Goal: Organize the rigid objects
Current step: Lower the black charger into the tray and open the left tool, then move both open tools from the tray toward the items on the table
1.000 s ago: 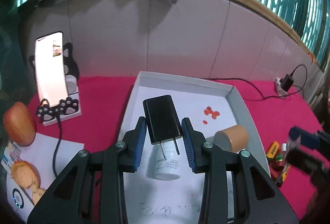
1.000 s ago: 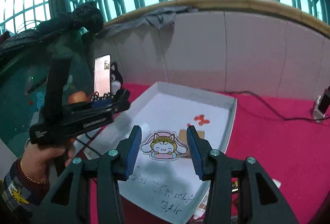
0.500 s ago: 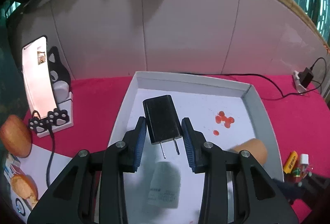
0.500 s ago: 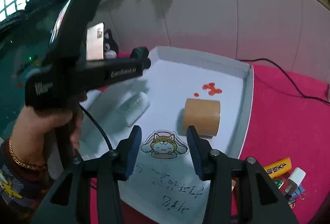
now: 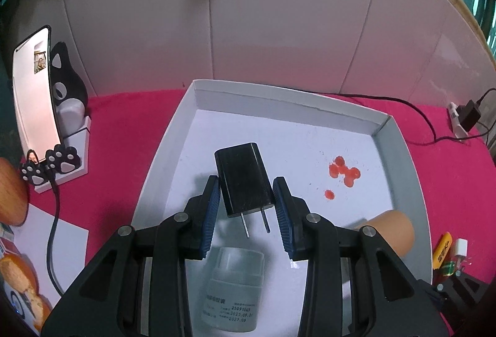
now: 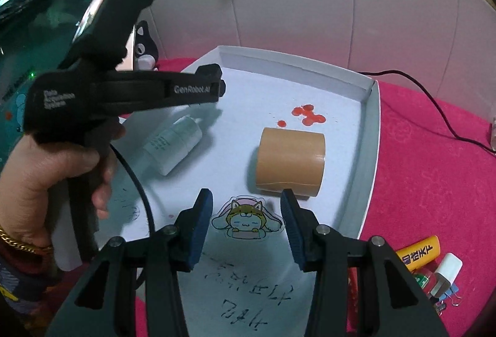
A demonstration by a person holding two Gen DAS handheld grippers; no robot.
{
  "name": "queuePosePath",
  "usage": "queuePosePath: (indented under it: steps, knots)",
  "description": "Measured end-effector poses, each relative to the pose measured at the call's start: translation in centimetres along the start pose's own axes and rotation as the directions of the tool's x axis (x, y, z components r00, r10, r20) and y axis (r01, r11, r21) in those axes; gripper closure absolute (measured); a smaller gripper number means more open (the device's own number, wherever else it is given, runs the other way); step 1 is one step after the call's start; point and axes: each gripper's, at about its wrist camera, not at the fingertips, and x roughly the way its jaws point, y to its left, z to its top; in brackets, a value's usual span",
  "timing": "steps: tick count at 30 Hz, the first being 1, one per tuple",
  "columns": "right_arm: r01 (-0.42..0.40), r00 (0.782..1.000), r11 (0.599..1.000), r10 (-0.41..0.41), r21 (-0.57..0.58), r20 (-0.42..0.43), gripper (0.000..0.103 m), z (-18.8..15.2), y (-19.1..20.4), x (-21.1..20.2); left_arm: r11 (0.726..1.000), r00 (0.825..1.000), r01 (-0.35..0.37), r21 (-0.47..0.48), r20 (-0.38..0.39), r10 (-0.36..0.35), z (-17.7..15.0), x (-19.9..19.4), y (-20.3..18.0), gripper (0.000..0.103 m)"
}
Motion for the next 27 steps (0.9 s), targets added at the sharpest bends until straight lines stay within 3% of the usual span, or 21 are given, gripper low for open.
queuePosePath:
  steps: [4,5,6,7,8,12,13,19,24,27]
  knots:
    - [0.019,1.000,1.000,-0.019,-0.009,0.016,0.057,0.2,0.0,-0.1,1.000,1.000,0.005,-0.015,0.002,-0.005,0.1,-0.3,0.2,0.065]
    - [0.026,0.999,1.000,-0.026,-0.008,0.021,0.055,0.1,0.0,-0.2,1.000,1.000,0.008,-0.017,0.008,-0.007,0.1,-0.3,0.3,0.055]
    - [0.031,0.999,1.000,-0.031,-0.005,0.024,0.044,0.1,-0.1,-0.2,1.000,1.000,0.009,-0.020,0.013,-0.009,0.2,-0.5,0.3,0.037]
    - [0.037,0.999,0.999,-0.037,0.000,0.028,0.023,0.1,-0.1,-0.3,1.000,1.000,0.010,-0.025,0.020,-0.010,0.2,-0.7,0.3,0.028]
    - [0.039,0.999,0.999,-0.039,0.005,0.036,0.015,0.0,-0.2,-0.5,0.999,0.999,0.017,-0.031,0.032,-0.016,0.2,-1.1,0.3,0.020]
    - [0.059,0.996,0.998,-0.059,0.001,0.067,0.007,-0.1,-0.2,-1.5,0.998,0.998,0.036,-0.049,0.060,-0.033,0.1,-2.2,0.5,0.020]
    - [0.065,0.995,0.998,-0.065,0.003,0.081,0.000,-0.1,-0.2,-2.0,0.998,0.997,0.037,-0.056,0.064,-0.033,0.1,-2.5,0.7,0.020]
    - [0.092,0.982,0.996,-0.094,0.023,0.167,0.000,-0.1,-1.4,-4.9,0.988,0.988,0.095,-0.122,0.133,-0.078,-0.8,-5.5,2.1,0.020]
    - [0.110,0.963,0.988,-0.133,0.106,0.237,0.000,0.1,-4.4,-7.7,0.978,0.975,0.149,-0.149,0.188,-0.120,-1.8,-7.7,2.5,0.020]
    - [0.136,0.935,0.974,-0.187,0.181,0.301,0.000,0.0,-7.4,-10.7,0.977,0.968,0.164,-0.134,0.215,-0.132,-2.2,-9.1,2.5,0.020]
